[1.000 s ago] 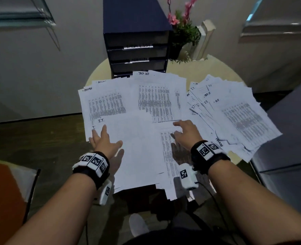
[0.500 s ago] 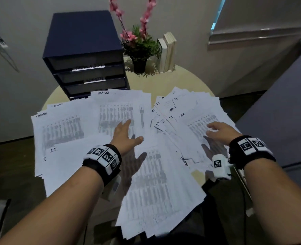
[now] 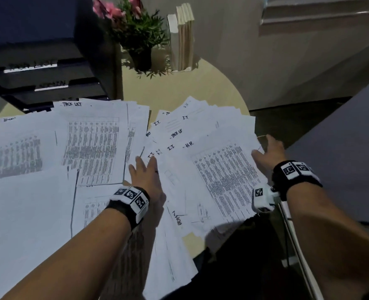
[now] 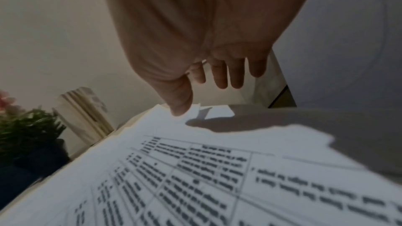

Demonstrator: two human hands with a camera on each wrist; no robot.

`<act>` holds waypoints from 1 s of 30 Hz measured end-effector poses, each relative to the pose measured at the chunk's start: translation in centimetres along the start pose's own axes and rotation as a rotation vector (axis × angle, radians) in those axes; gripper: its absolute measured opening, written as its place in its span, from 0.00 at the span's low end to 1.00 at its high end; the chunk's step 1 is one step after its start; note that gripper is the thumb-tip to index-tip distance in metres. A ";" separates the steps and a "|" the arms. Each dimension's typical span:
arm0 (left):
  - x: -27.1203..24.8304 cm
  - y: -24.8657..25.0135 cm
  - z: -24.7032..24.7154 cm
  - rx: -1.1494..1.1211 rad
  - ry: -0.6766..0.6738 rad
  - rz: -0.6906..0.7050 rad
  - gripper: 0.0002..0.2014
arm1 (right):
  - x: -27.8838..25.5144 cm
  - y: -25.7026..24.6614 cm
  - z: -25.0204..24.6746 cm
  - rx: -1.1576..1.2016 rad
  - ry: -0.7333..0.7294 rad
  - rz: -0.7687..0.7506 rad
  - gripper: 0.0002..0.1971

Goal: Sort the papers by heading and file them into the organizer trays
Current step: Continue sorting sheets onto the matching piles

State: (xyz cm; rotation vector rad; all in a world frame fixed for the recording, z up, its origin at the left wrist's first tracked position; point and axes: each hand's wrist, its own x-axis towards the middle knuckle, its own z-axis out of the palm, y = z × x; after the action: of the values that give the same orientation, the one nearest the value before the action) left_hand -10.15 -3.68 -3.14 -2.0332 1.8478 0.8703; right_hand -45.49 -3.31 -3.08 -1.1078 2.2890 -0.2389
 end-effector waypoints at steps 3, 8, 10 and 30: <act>0.8 -0.3 1.0 0.041 -0.037 -0.035 0.53 | 0.8 0.2 0.4 0.102 -0.115 0.028 0.33; 1.2 -0.7 1.3 0.061 -0.003 -0.065 0.54 | 0.4 0.5 1.2 0.288 -0.104 0.061 0.24; 1.3 -0.8 1.4 0.065 0.021 -0.071 0.55 | -0.2 0.9 1.5 0.385 -0.073 0.060 0.25; 0.8 -1.5 0.8 0.139 -0.071 -0.009 0.60 | -3.0 -6.8 4.8 -0.002 -0.046 -0.058 0.22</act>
State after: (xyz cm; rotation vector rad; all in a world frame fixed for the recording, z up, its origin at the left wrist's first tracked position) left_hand -8.93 -3.61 -4.51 -1.9013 1.8067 0.7775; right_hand -36.84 -4.97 -3.06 -1.1701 2.2194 -0.2317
